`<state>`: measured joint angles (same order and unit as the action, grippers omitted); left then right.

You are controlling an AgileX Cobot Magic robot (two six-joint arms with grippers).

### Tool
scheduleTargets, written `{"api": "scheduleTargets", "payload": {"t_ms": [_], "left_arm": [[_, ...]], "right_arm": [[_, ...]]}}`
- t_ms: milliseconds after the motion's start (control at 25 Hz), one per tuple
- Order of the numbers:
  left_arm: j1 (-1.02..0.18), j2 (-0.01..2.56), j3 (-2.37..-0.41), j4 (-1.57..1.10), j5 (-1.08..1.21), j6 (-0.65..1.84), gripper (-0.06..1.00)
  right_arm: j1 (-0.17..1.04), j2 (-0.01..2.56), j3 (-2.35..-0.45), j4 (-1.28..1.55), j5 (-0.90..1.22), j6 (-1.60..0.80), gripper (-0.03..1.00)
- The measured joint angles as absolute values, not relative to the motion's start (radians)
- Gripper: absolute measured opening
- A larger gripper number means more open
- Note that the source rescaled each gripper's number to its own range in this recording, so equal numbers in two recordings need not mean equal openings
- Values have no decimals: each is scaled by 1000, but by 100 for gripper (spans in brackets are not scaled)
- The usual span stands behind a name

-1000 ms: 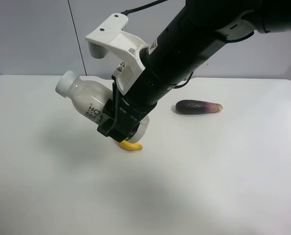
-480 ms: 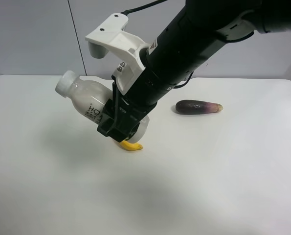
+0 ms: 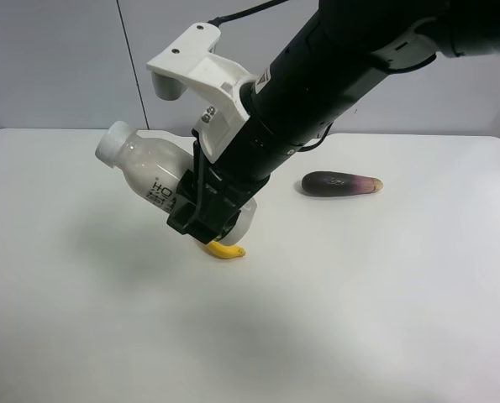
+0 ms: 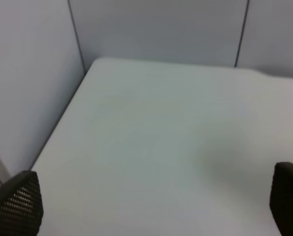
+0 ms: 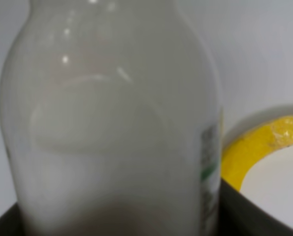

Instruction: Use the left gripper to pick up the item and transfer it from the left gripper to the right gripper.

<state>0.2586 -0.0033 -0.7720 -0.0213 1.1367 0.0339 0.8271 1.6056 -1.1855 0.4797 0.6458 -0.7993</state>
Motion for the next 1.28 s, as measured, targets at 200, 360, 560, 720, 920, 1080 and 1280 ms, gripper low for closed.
{"api": "scheduleTargets", "payload": {"t_ms": [200,360,560,720,920,1080,1280], "left_arm": [[259,-3,-666,0,1099,26,84],[259,-3,-588,0,1093,26,84],[259,-3,-515,0,1067,21,84],[215,-3,-513,0,1056,26,84],[177,-3,-507,0,1057,31,84],[177,-3,-507,0,1057,33,84],[168,-3,-507,0,1057,33,84]], "right_arm": [[827,1606,-1186,480,646,-799,0],[827,1606,-1186,480,646,-799,0],[827,1606,-1186,480,646,-799,0],[827,1606,-1186,480,646,-798,0],[827,1606,-1186,480,646,-794,0],[827,1606,-1186,479,643,-750,0],[827,1602,-1186,396,643,-611,0]]}}
